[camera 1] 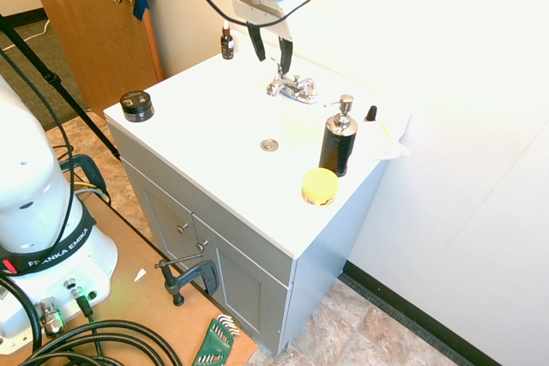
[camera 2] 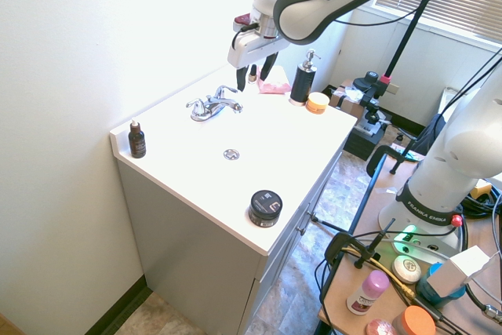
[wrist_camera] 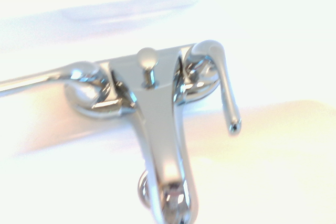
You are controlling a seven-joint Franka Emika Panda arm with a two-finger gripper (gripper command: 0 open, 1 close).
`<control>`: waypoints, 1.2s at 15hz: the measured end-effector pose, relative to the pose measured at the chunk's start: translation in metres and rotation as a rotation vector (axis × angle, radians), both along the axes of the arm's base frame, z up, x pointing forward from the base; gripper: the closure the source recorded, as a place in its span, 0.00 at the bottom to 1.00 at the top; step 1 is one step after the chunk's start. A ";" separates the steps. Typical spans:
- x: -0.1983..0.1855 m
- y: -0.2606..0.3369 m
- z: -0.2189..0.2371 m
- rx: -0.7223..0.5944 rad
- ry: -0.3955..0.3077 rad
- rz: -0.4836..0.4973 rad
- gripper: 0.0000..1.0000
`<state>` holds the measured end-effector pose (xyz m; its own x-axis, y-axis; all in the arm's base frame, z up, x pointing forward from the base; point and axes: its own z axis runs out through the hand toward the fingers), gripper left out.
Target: Turn off the cold water
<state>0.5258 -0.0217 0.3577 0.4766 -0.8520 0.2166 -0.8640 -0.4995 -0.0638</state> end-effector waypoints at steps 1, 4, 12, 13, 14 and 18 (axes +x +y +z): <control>0.012 -0.006 -0.011 -0.013 0.003 -0.011 0.00; 0.037 -0.016 -0.034 -0.025 0.013 -0.032 0.00; 0.049 -0.046 -0.071 -0.046 0.034 -0.080 0.00; 0.049 -0.052 -0.074 -0.048 0.031 -0.089 0.00; 0.050 -0.058 -0.076 -0.051 0.031 -0.097 0.00; 0.070 -0.081 -0.069 -0.071 0.005 -0.127 0.00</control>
<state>0.5962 -0.1023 0.2889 0.3673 -0.8882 0.2761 -0.9206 -0.3894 -0.0279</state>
